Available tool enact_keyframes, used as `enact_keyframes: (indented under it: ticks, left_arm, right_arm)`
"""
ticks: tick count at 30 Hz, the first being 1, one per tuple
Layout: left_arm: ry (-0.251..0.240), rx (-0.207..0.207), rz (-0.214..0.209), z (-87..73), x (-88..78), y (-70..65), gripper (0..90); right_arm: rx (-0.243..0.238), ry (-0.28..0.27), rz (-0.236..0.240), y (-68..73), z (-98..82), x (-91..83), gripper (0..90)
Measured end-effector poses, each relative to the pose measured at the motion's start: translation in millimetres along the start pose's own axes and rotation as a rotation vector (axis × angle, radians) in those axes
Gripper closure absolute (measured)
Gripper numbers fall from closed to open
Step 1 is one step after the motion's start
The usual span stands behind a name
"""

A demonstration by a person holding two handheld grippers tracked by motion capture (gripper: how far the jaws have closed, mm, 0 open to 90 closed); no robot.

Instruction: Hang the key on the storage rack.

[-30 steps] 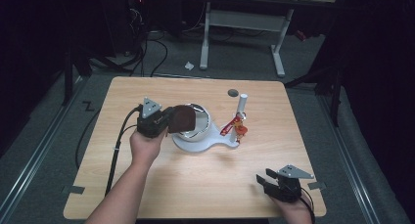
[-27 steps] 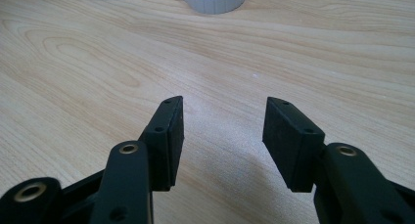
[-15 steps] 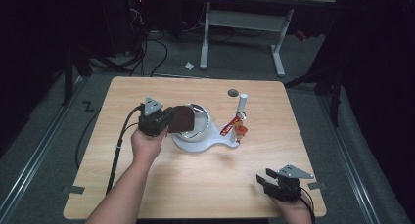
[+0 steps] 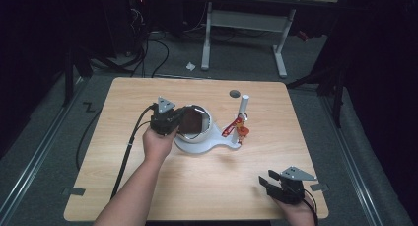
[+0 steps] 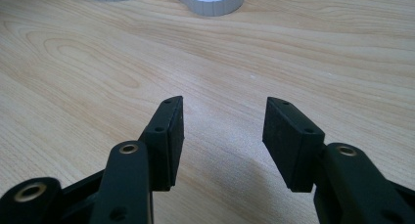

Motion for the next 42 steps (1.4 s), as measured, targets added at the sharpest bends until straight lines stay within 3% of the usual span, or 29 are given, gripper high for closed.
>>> enact_keyframes:
  ticks: [11,19,23,33,42]
  left_arm:
    - [0.016,-0.039,-0.019,-3.3,11.0,0.5,81.7]
    - [0.015,-0.036,-0.023,-2.8,9.5,1.7,79.9]
    - [0.006,-0.041,-0.023,-1.8,7.6,2.6,74.3]
    - [-0.03,-0.03,-0.019,1.0,-5.3,4.3,66.5]
    - [-0.029,0.013,-0.007,-12.9,-26.5,10.9,57.5]
  right_arm:
    - [0.0,0.002,0.004,-0.2,-0.4,0.4,50.3]
    - [-0.001,0.004,0.006,-0.3,-0.5,1.4,50.3]
    - [-0.004,0.005,0.005,0.4,-0.4,1.5,50.3]
    - [-0.004,0.006,0.008,0.5,-0.3,2.2,50.3]
    - [-0.008,0.01,0.008,1.7,0.0,3.1,50.3]
Point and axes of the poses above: each handheld gripper's, and its own axes: x roughly forward along the jaws, z roughly out of its top, y roughly to its left, the point moved 4 cm from there along x, roughly forward along the jaws, and after that the axes turned 10 degrees about z, right-handed, at the moved point
